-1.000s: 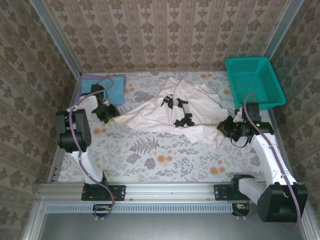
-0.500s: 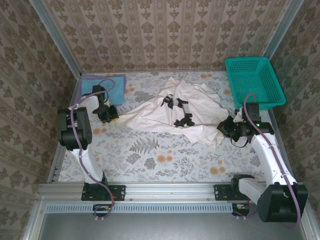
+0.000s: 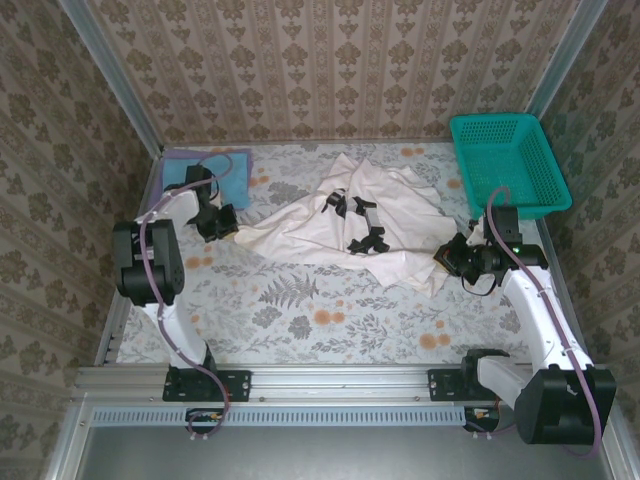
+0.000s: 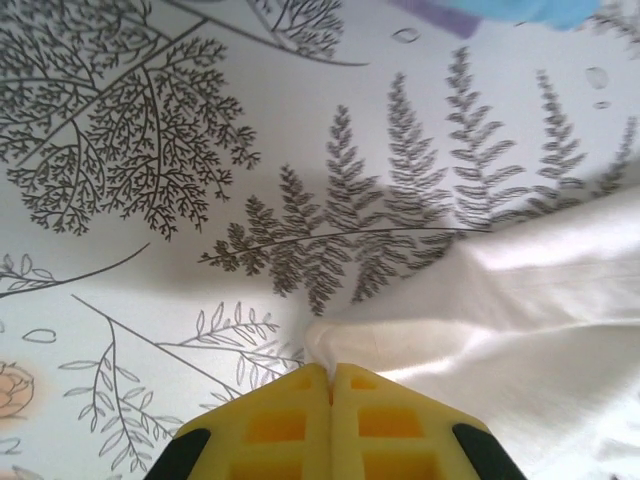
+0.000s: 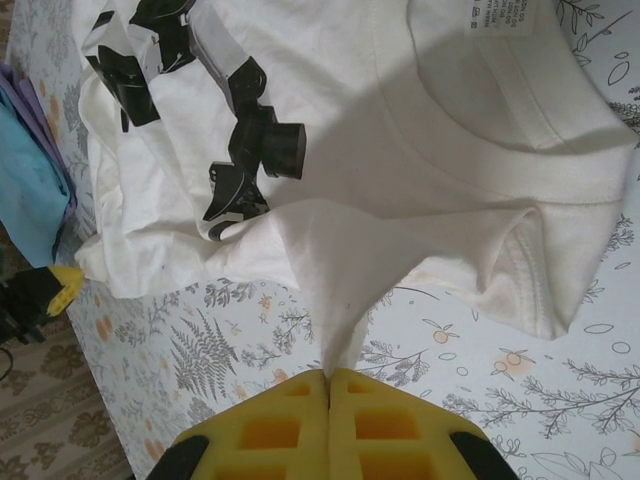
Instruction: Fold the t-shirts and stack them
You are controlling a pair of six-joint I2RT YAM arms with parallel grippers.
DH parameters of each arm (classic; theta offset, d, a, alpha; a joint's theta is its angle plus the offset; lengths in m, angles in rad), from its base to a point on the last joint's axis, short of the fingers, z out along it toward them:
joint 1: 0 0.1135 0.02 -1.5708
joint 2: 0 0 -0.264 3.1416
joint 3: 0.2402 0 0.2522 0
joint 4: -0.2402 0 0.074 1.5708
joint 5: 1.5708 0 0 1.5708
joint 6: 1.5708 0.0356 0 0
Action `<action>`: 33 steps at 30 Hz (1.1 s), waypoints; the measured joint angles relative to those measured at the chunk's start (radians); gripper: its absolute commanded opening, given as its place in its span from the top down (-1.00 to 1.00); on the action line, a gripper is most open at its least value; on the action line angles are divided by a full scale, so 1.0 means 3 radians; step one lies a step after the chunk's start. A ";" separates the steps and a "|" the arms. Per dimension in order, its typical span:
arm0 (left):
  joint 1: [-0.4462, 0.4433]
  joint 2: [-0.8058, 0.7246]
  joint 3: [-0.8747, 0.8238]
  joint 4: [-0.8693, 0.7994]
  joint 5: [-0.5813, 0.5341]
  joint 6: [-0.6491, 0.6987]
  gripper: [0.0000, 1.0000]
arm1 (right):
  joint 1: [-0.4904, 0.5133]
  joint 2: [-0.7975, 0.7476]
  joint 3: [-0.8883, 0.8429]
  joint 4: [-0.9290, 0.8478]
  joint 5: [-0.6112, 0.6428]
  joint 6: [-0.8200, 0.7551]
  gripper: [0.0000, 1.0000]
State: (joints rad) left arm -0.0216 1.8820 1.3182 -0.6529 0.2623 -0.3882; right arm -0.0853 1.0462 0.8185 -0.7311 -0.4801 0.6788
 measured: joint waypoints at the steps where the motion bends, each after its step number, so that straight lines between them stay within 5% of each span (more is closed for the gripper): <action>1: -0.0008 -0.0043 0.0000 0.0000 0.0001 -0.0001 1.00 | 0.0000 0.0000 0.0010 -0.0014 0.0000 -0.0001 1.00; 12: -0.0018 -0.0830 -0.0111 0.0131 0.0075 -0.0239 1.00 | 0.0004 -0.0125 0.0193 -0.0019 -0.0008 0.0032 1.00; 25: -0.0018 -0.2033 -0.1548 0.0084 -0.0118 -0.0969 1.00 | 0.0430 -0.0459 -0.0394 0.0081 -0.0050 0.0106 1.00; 33: -0.0010 -0.2136 -0.1331 -0.0114 -0.0120 -0.1268 1.00 | 0.0425 -0.0336 -0.0479 0.0320 0.0078 0.0285 1.00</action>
State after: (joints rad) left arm -0.0246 1.2411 0.9188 -0.6872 0.2264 -0.7685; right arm 0.0422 0.9455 0.6746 -0.6350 -0.4568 0.7643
